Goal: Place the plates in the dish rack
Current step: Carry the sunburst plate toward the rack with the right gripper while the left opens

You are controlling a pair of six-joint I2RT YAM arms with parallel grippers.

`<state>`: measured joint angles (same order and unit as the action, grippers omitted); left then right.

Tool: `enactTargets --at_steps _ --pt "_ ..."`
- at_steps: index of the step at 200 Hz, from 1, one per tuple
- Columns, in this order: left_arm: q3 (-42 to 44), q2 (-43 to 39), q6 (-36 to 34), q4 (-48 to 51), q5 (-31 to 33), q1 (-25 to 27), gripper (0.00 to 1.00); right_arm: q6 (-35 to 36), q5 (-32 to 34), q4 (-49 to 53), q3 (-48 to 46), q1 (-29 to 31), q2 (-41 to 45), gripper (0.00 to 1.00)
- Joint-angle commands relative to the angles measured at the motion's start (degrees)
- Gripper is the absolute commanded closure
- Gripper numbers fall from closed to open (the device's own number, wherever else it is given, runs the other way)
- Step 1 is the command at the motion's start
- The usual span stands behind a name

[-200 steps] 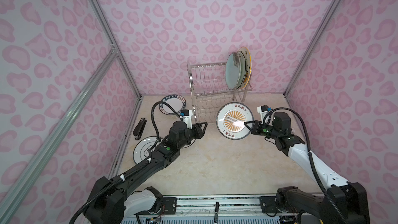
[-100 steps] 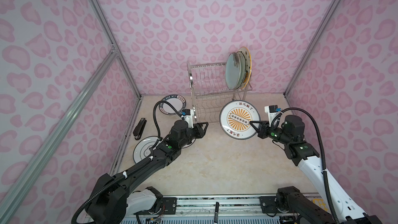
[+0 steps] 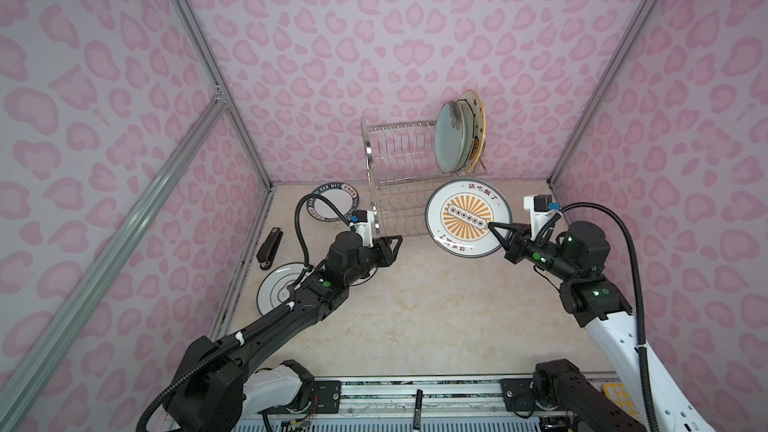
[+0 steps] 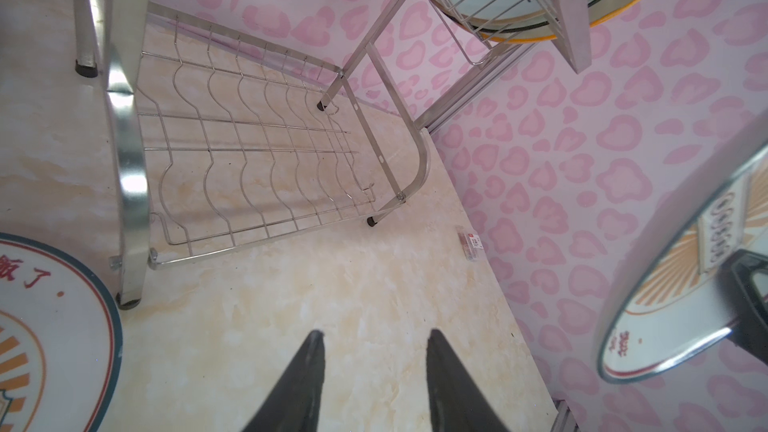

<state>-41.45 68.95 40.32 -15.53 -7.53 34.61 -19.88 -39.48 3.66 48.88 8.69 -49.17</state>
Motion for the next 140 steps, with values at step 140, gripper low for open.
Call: enactTargets --at_steps 140 --pt "3.8 -5.7 -0.5 -0.5 1.3 0.0 0.57 7.1 12.6 -17.0 20.2 12.3 -13.2 1.00"
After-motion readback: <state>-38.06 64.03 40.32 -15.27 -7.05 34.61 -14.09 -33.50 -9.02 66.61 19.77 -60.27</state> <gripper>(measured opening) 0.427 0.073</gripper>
